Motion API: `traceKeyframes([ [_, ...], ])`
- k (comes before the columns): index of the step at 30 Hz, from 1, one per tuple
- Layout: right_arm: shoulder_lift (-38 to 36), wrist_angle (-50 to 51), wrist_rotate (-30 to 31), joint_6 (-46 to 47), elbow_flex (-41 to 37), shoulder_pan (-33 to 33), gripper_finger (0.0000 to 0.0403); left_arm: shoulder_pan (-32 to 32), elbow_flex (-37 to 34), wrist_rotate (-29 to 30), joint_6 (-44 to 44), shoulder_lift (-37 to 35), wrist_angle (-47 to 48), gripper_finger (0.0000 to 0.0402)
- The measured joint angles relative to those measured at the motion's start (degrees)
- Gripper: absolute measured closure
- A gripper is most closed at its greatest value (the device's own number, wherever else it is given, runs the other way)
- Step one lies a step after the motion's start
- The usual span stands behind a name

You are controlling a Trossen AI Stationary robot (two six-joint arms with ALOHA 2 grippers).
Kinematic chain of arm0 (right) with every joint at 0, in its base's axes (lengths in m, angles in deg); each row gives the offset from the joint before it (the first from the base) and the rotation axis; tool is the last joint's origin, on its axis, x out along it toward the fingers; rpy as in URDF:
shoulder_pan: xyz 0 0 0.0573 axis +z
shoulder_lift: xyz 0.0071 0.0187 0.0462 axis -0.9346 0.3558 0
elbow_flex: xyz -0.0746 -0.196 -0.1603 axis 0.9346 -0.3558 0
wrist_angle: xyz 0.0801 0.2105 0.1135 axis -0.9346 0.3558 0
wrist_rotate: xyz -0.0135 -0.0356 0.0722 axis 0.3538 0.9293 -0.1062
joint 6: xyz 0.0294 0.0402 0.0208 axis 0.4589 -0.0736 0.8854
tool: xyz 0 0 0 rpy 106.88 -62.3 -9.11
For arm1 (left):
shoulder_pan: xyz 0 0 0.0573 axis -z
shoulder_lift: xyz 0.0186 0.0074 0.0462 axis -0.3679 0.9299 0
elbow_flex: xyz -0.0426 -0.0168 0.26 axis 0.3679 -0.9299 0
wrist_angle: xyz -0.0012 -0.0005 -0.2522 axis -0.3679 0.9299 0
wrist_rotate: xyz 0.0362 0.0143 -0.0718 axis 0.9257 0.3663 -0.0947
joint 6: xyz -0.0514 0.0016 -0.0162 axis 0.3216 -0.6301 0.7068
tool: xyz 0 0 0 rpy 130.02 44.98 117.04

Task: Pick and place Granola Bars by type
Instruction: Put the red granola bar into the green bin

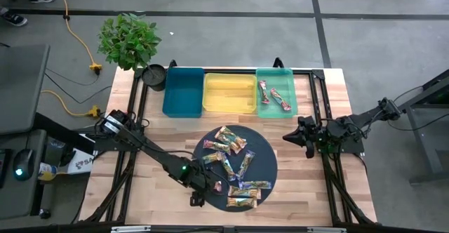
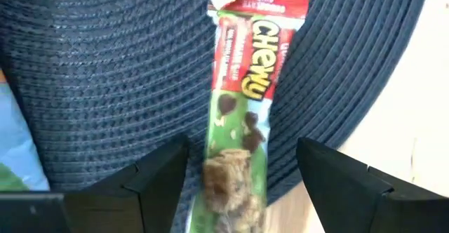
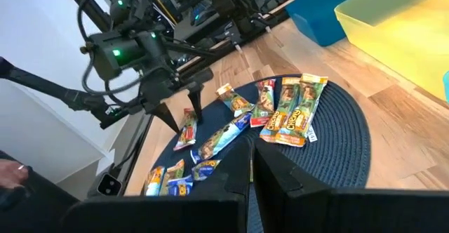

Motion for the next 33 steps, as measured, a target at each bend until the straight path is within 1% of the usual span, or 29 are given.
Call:
traceKeyframes([
  [3, 0.5, 0.1, -0.4, 0.9, 0.0, 0.0, 0.0400, 0.0, 0.0, 1.6, -0.1, 0.4, -0.7, 0.0138],
  [8, 0.5, 0.2, -1.1, 0.9, 0.0, 0.0, 0.0400, 0.0, 0.0, 1.8, -1.3, 0.4, -0.8, 0.0138],
  [11, 0.6, 0.1, -1.5, 0.9, 0.0, 0.0, 0.0401, 0.0, 0.0, 3.9, -3.0, 0.4, -0.5, 0.0138],
  [17, 0.5, 0.2, -2.9, 1.1, 0.0, 0.0, 0.0401, 0.0, 0.0, 5.8, -4.5, 1.1, 0.1, 0.0140],
  [23, 0.5, 0.2, -4.1, 1.1, 0.0, 0.0, 0.0400, 0.0, 0.2, 5.6, -5.0, 2.1, -1.1, 0.0174],
  [33, 0.5, 0.2, -4.1, 1.1, 0.0, 0.0, 0.0400, -0.1, 0.1, 4.7, -5.0, 2.2, -1.6, 0.0224],
])
